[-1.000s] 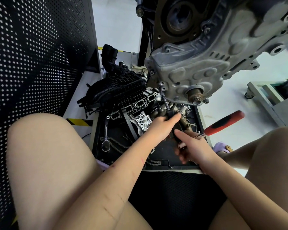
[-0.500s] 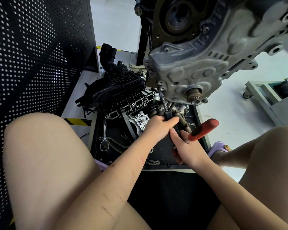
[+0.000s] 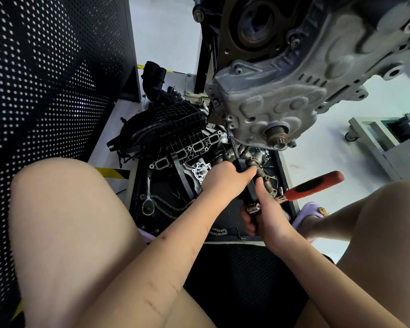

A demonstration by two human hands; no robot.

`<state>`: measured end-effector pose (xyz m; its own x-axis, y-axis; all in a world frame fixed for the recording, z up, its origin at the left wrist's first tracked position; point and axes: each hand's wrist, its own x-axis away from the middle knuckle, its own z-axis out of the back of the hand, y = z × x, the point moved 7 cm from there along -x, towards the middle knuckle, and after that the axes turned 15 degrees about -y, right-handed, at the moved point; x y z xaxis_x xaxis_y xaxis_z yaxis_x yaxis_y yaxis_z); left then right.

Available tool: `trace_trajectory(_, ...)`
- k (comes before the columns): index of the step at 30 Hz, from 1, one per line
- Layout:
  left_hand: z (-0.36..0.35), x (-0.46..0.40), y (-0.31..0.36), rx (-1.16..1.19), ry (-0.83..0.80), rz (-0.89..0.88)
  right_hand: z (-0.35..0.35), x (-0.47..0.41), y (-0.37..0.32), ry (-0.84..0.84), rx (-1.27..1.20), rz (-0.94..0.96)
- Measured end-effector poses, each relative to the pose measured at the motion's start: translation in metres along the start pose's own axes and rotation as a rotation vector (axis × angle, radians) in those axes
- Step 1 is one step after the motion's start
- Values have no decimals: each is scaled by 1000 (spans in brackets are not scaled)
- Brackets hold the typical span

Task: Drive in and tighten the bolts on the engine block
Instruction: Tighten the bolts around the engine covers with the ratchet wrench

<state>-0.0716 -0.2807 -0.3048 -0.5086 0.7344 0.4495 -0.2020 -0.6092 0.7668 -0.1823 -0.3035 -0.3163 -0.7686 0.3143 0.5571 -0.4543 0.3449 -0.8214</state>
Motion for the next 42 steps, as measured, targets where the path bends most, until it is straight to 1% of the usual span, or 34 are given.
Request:
trace_trajectory(3, -5, 1, -2, 131, -78, -34, 3, 0, 0, -11, 30, -12)
trace_trajectory(5, -10, -1, -6, 259, -145, -32, 4, 0, -1, -15, 76, -19)
trace_trajectory(7, -12, -1, -7, 393, -192, -39, 6, 1, -3, 4, 105, -11)
trace_trajectory(9, -12, -2, -8, 469, -216, -42, 8, 3, -6, 51, 185, -3)
trace_trajectory(10, -13, -3, -8, 479, -227, -43, 9, 4, -9, 82, 290, 8)
trace_trajectory(13, -13, -5, -12, 431, -204, -31, 9, 5, -24, 188, 763, 61)
trace_trajectory(14, -12, -5, -14, 384, -174, -14, 8, 6, -27, 220, 840, 67)
trace_trajectory(15, -10, -6, -16, 321, -139, 3, 6, 6, -27, 218, 860, 71)
trace_trajectory(17, -4, -5, -16, 190, -69, 14, 7, 1, -20, 171, 663, 60)
trace_trajectory(19, 0, -4, -13, 144, -20, -3, 9, -1, -14, 181, 461, 24)
trace_trajectory(23, 2, -4, -11, 173, 2, -22, 12, -3, -12, 181, 494, 14)
trace_trajectory(27, -4, -4, -13, 219, -41, -23, 15, 1, -9, 169, 430, 5)
trace_trajectory(28, -5, -3, -13, 271, -51, -16, 15, 2, -7, 168, 417, 7)
trace_trajectory(30, -1, -3, -14, 465, -39, 13, 15, 5, -5, 152, 376, 31)
trace_trajectory(33, 12, -5, -19, 917, 13, 32, 12, 11, -3, 91, 383, 93)
trace_trajectory(35, 26, -5, -23, 1122, 85, -8, 9, 15, -1, 52, 419, 123)
trace_trajectory(36, 32, -4, -25, 1169, 122, -33, 9, 17, 1, 38, 428, 128)
trace_trajectory(38, 40, -2, -25, 1180, 159, -80, 8, 20, 4, 18, 433, 121)
trace_trajectory(42, 40, -2, -22, 1120, 133, -85, 5, 22, 7, -2, 414, 97)
